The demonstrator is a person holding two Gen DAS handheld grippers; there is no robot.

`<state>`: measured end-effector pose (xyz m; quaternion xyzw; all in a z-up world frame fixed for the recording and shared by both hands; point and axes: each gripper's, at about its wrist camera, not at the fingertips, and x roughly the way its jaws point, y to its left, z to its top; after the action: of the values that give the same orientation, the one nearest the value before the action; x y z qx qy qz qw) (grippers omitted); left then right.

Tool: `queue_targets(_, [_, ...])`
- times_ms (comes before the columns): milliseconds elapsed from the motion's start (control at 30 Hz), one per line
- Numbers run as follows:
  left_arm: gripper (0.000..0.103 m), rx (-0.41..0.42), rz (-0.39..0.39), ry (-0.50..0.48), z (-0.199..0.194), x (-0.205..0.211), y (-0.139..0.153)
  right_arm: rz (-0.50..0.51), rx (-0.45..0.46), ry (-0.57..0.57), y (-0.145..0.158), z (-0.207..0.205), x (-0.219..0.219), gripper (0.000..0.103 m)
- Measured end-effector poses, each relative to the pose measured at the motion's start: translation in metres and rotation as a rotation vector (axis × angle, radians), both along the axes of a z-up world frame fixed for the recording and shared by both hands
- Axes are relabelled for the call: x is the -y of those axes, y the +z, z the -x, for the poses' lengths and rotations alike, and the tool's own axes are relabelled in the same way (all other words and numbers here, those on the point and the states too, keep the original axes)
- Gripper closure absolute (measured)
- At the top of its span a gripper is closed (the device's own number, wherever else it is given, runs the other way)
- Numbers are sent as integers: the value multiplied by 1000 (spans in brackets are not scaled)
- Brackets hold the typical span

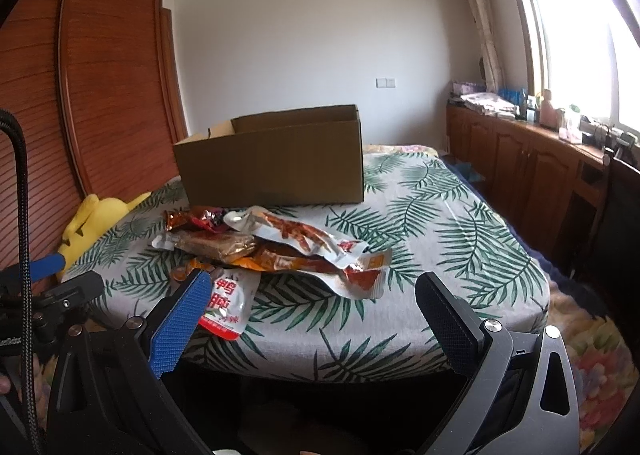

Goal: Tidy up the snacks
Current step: 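Reach the left tool to the silver-orange pouch while the right tool reaches the red-white duck packet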

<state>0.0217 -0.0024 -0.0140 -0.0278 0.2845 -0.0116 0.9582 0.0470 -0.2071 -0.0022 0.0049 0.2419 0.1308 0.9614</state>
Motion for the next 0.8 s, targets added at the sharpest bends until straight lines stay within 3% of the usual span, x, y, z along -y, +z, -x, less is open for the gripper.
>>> queue_targets(200, [1, -38, 11, -33, -16, 1, -11, 12, -33, 41, -8, -14, -5, 0])
queue_targets(533, [3, -89, 26, -77, -51, -2, -24, 13, -161, 248, -26, -45, -36, 19])
queue_targets(800, [8, -182, 24, -178, -85, 9, -35, 68, -189, 294, -38, -46, -53, 22])
